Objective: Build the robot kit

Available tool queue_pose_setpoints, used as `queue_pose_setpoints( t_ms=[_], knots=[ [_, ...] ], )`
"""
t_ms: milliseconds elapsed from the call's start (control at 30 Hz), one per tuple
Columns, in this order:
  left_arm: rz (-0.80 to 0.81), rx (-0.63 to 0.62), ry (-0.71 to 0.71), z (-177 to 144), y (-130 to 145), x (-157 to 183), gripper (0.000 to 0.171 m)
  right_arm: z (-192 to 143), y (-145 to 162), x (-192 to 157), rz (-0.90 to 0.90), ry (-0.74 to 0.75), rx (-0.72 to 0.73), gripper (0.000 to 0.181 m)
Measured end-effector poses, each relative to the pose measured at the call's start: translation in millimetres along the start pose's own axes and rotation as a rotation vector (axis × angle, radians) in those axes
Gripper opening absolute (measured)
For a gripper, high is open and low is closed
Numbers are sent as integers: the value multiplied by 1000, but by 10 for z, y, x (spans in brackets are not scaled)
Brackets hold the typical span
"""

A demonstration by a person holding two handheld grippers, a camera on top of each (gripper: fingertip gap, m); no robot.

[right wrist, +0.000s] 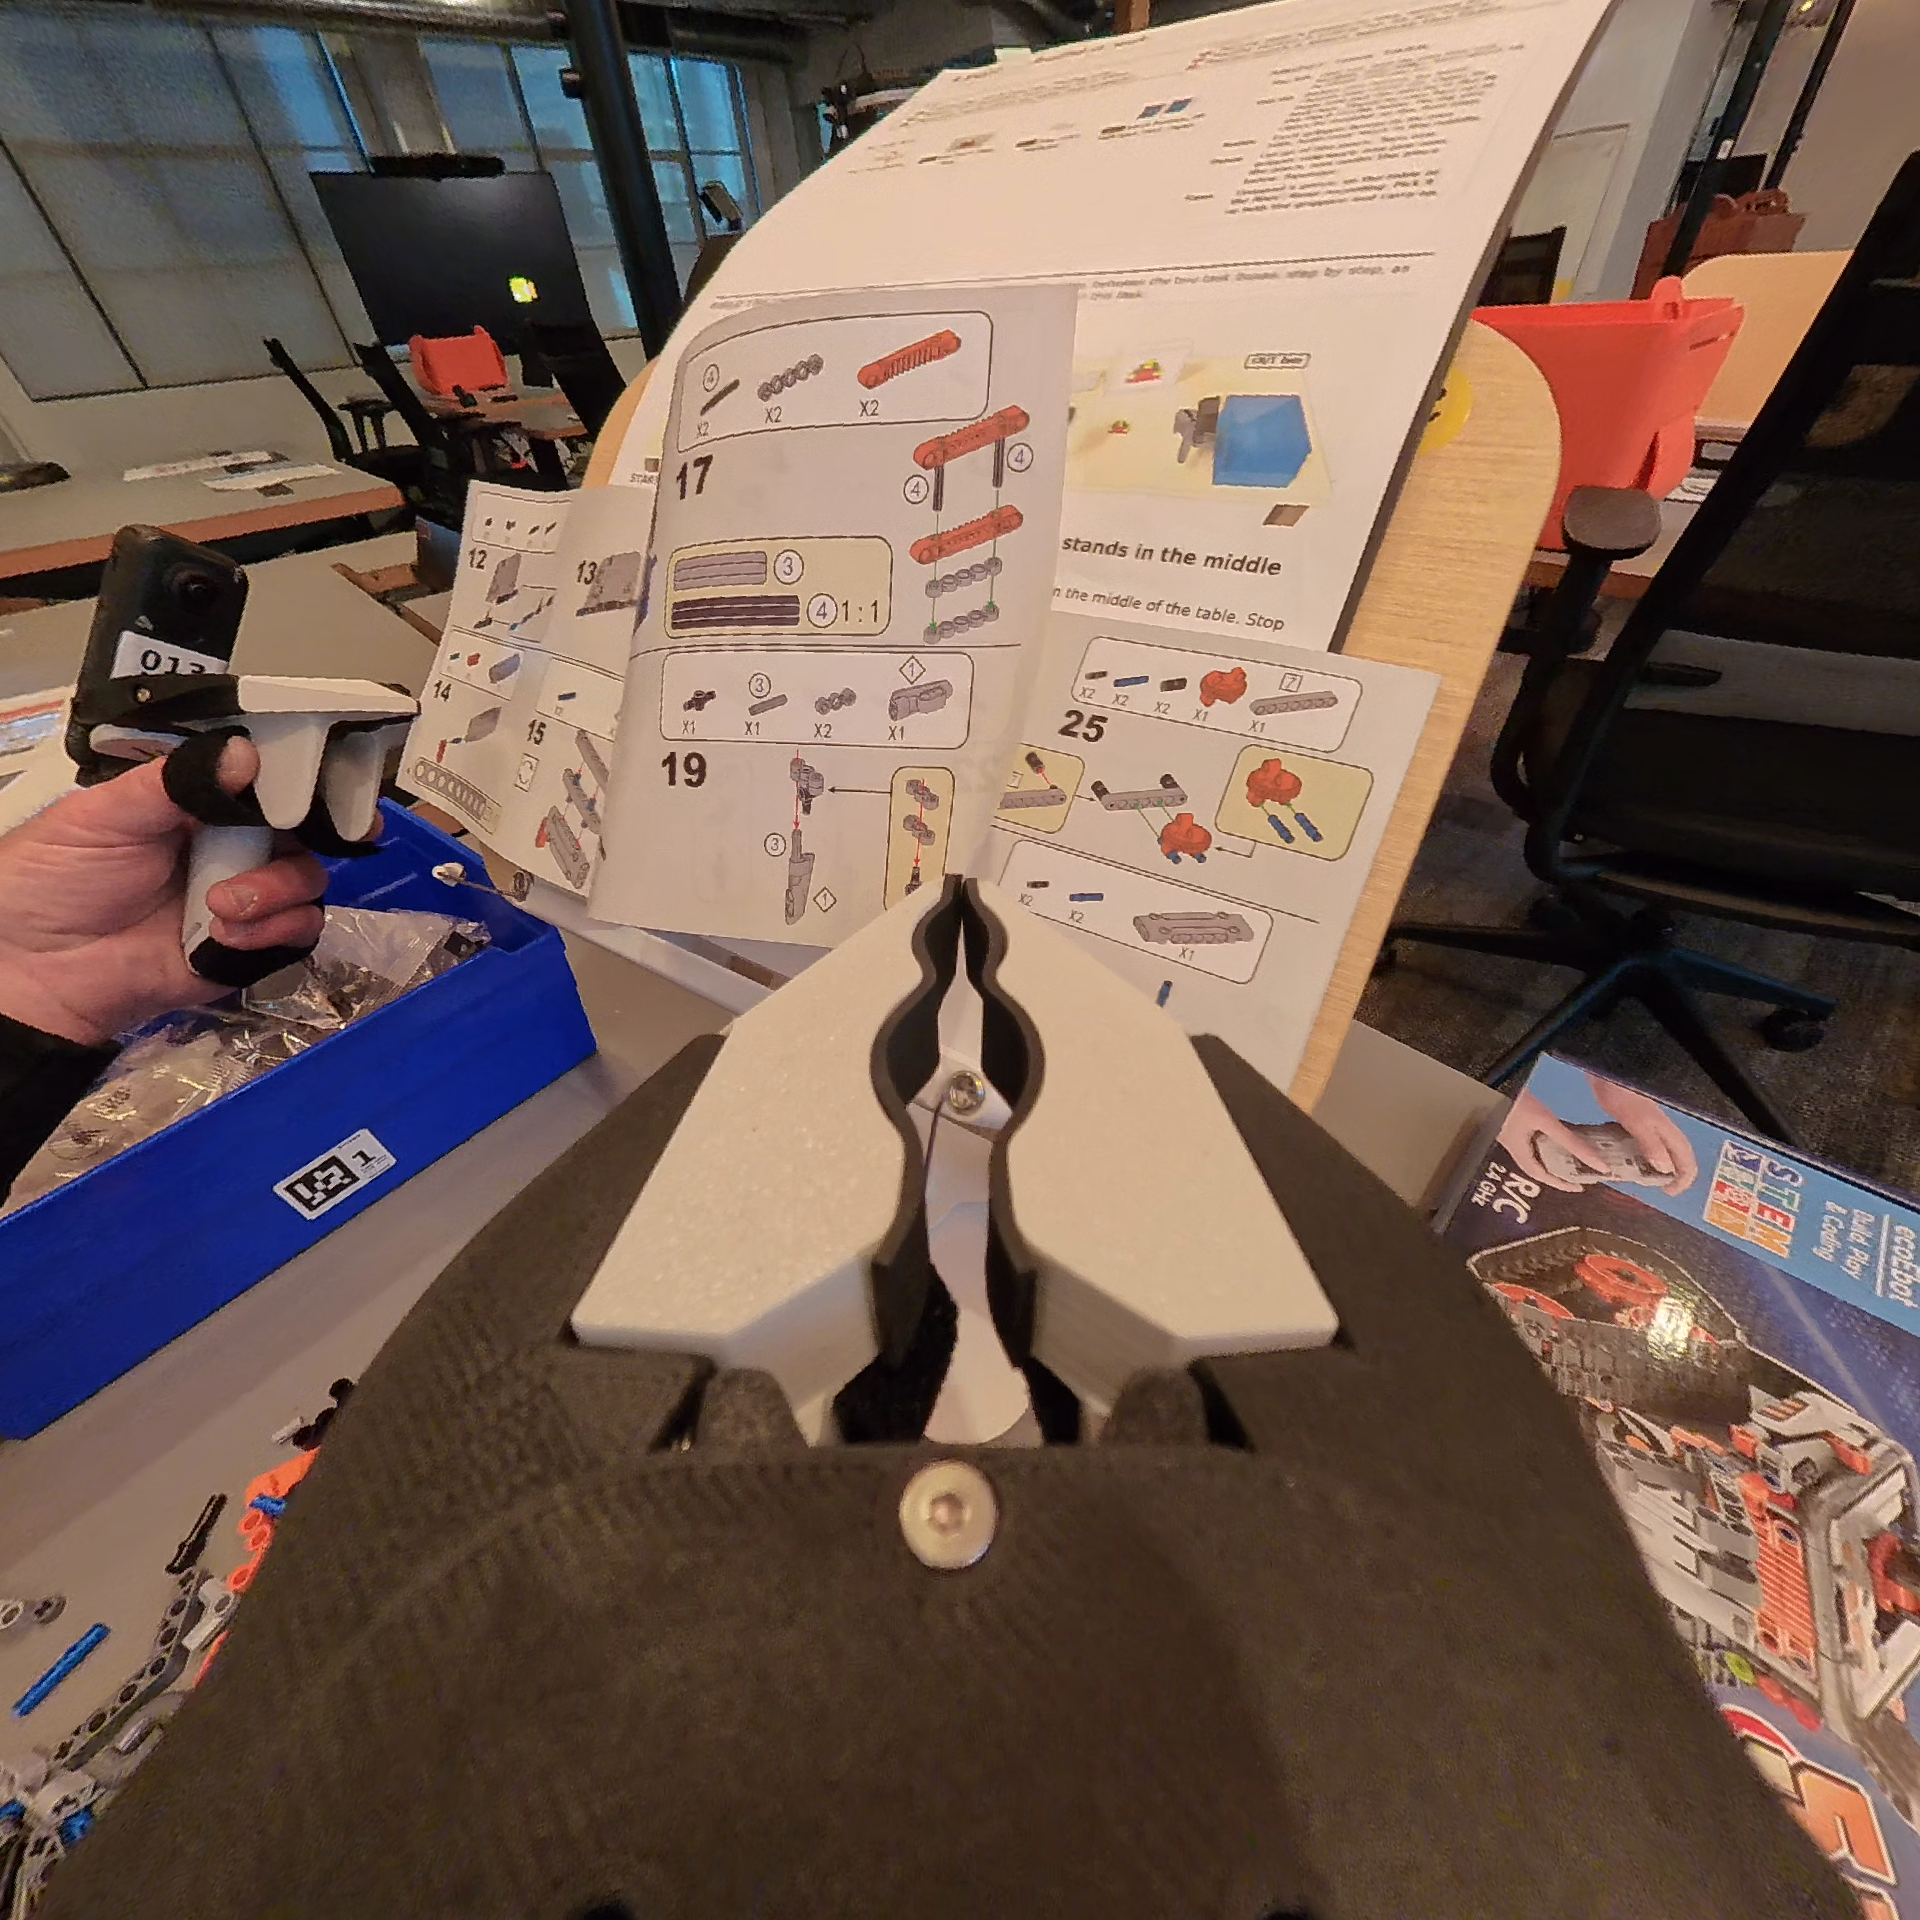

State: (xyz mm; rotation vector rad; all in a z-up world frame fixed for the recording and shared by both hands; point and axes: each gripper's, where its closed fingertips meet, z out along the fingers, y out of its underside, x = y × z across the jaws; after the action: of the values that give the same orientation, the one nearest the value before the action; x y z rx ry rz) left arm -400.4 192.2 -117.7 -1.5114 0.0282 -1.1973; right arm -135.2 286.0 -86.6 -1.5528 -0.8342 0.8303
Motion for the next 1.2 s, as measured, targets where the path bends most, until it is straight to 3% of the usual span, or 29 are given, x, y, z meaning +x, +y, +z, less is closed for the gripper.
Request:
queue_pose_setpoints(
  t_ms=[1200],
  knots=[
    [12,-1,-86,-86,-10,-119,0,-67,320,471,91,90,-43,0]
  ],
)
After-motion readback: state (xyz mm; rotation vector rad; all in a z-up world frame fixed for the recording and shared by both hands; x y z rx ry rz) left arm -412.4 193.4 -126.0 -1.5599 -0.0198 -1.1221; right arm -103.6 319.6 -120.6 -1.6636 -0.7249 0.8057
